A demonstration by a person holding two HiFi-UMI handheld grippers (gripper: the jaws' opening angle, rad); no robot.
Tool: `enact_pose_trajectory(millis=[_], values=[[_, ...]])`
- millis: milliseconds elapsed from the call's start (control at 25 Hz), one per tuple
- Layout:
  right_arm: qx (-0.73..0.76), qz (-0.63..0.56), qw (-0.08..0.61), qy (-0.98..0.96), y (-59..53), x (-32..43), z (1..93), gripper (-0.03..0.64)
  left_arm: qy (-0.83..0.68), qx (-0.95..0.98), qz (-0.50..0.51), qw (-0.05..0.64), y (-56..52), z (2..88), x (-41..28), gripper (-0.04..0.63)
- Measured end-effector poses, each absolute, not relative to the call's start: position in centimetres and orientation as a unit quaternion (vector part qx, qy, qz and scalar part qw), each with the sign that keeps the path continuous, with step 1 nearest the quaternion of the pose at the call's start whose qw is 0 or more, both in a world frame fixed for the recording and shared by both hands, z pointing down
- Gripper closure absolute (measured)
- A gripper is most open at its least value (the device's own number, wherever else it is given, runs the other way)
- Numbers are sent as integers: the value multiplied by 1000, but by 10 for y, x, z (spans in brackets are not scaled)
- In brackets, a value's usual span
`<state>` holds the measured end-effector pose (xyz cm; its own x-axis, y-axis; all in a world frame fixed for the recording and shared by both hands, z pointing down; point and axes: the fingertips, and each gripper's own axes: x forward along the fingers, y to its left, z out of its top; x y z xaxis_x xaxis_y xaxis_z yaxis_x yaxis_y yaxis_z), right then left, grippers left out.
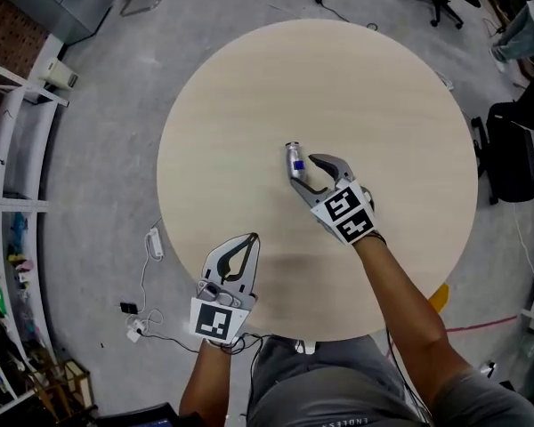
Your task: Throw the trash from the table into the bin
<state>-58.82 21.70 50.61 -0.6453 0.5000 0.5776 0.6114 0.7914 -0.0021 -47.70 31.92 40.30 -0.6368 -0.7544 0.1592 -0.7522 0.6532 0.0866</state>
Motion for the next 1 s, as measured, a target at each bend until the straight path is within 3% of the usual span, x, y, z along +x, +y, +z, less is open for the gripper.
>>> enact_pose_trajectory(millis=[560,1000], values=[[-286,-68,369,-882,224,-618,602,400,-910,396,-24,117,321,455,-497,562],[-291,-75,335,-893,231,-594,566,400,-909,403,-20,101,330,435,-491,561]])
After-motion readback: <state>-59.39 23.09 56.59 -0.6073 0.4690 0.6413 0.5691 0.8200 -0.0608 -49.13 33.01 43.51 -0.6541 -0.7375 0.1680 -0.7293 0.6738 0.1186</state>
